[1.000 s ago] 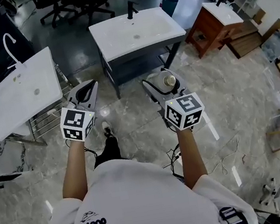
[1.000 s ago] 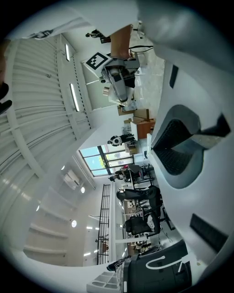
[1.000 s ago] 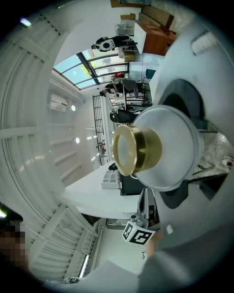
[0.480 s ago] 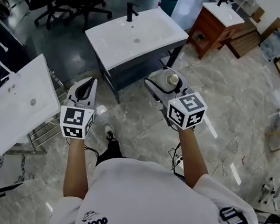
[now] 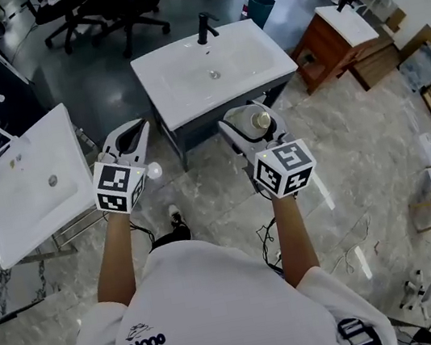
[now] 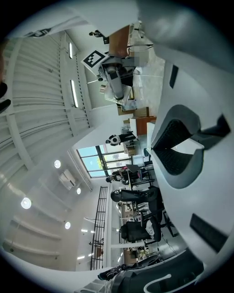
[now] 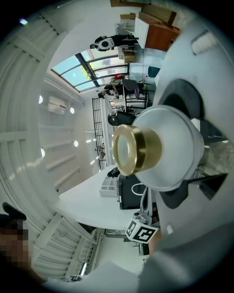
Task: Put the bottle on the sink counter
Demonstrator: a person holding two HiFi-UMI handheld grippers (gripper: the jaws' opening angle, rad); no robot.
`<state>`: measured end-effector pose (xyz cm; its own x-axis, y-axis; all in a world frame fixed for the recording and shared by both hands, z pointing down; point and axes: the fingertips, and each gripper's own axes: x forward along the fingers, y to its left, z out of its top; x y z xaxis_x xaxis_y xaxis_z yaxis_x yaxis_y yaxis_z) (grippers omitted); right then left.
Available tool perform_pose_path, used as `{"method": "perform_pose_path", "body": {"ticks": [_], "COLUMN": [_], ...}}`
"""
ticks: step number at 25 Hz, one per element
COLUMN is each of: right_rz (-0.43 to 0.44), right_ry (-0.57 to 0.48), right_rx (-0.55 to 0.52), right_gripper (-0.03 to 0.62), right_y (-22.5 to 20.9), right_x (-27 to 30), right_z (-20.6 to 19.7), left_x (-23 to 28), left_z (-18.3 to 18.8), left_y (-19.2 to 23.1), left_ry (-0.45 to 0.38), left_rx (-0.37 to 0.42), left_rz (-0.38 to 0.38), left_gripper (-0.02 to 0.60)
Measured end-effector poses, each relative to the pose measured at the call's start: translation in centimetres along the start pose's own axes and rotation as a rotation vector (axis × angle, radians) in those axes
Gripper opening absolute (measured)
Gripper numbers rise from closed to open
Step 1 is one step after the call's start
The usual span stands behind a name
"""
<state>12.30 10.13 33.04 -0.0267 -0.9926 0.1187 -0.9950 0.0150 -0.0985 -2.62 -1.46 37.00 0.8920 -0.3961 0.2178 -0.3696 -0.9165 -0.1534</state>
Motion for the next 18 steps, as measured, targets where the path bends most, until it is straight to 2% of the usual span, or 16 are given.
{"method": "perform_pose_path", "body": {"ticks": [8,18], "right_rz": [-0.028,-0.022], "right_ry": [0.018,0.052], "right_rx": [0.004,0.018], "right_gripper": [0.347,0.348], "right_y": [-1.9,-2.4], "right_x": [4.6,10.2], "right_z": [0.5,0.0], "left_x": [4.2,6.9], "left_z": [0.2,-1.2], "left_y": [3.5,7.9], "left_ry": [-0.001,0.022], "left_rx": [-0.002,-0.026], "left_rz": [-0.039,-0.044], "left_gripper": [0.006,0.006]}}
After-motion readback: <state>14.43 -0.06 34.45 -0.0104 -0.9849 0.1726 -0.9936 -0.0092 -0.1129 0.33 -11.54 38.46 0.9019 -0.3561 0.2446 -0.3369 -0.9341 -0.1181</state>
